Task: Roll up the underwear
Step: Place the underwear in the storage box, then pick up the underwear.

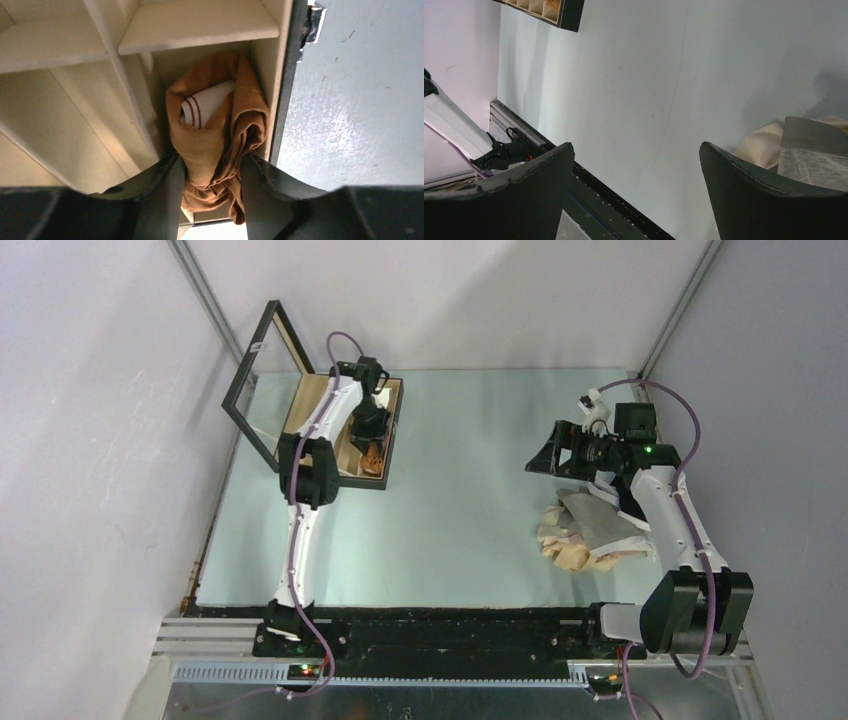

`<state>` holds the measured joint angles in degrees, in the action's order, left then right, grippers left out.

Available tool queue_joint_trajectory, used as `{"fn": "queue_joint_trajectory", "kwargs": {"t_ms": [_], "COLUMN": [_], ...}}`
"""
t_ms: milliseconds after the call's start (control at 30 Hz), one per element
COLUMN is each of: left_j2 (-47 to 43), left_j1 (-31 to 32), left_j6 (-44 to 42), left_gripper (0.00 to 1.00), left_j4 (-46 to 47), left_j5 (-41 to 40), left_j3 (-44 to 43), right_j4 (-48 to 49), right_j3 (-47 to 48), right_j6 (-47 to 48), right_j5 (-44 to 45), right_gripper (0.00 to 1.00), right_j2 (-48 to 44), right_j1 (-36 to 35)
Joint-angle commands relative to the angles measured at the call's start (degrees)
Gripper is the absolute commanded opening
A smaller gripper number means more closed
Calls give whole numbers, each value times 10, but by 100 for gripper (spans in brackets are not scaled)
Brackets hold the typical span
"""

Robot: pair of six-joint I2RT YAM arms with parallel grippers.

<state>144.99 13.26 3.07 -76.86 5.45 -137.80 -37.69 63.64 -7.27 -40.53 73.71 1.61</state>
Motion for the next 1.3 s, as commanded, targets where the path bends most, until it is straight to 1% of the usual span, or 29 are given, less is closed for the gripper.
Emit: {"fn": "queue_joint_trajectory", "kwargs": {"t_ms": [0, 33, 133, 200, 267, 400, 433, 500, 567, 600, 633, 667, 700, 733, 767, 800, 867, 933, 1000, 1033, 1100, 1167, 1267], "left_j2": [-15, -40, -94, -129, -162, -218, -236, -267, -314, -364, -393, -455, -484, -536, -555, -576, -576, -561, -553, -556, -577, -582, -596], "left_j1": [0, -1, -1, -2, -3, -9, -10, -11, -11, -12, -12, -11, -9, -7, -1, 3, 18, 30, 40, 50, 76, 105, 132], "left_j6": [-10, -14, -24, -26, -29, -54, -63, -77, -88, -86, -81, -78, -66, -57, -41, -17, 8, 37, 68, 71, 53, 23, 7], "left_gripper": [53, 58, 64, 68, 69, 69, 69, 69, 69, 70, 70, 70, 71, 71, 71, 71, 69, 67, 65, 65, 66, 67, 67], "left_j4": [38, 39, 37, 33, 27, 22, 25, 45, 89, 153, 192, 290, 337, 425, 458, 494, 491, 466, 459, 475, 487, 469, 469], "left_j5": [-46, -47, -51, -69, -80, -93, -95, -80, -35, -5, 13, 45, 59, 83, 94, 109, 123, 134, 140, 139, 117, 98, 96], "left_j3": [-14, -13, -8, 1, 14, 36, 36, 39, 65, 115, 158, 257, 353, 397, 459, 478, 498, 498, 514, 540, 577, 593, 632], "right_j4": [-15, -20, -28, -35, -40, -55, -60, -83, -97, -110, -115, -120, -119, -117, -117, -116, -99, -75, -53, -33, 1, 26, 34], "right_j3": [7, 7, 7, 7, 7, 10, 11, 15, 7, 4, -5, -12, -26, -34, -46, -51, -68, -85, -89, -89, -88, -86, -76], "right_j6": [32, 43, 64, 71, 72, 105, 114, 164, 207, 246, 266, 300, 315, 343, 355, 374, 378, 370, 355, 343, 323, 314, 311], "right_j5": [17, 18, 32, 38, 39, 47, 38, 11, 29, 51, 68, 105, 125, 159, 172, 197, 236, 257, 275, 280, 301, 336, 364], "right_gripper": [99, 99, 100, 100, 99, 99, 99, 99, 99, 99, 99, 94, 91, 82, 76, 63, 52, 47, 45, 44, 48, 59, 65], "right_j2": [-10, -15, -25, -31, -38, -47, -49, -51, -56, -56, -56, -56, -59, -60, -60, -61, -67, -71, -64, -55, -44, -27, 14], "right_j1": [1, 3, 11, 20, 33, 57, 60, 75, 76, 76, 73, 71, 66, 64, 62, 61, 62, 73, 82, 86, 102, 121, 149]}}
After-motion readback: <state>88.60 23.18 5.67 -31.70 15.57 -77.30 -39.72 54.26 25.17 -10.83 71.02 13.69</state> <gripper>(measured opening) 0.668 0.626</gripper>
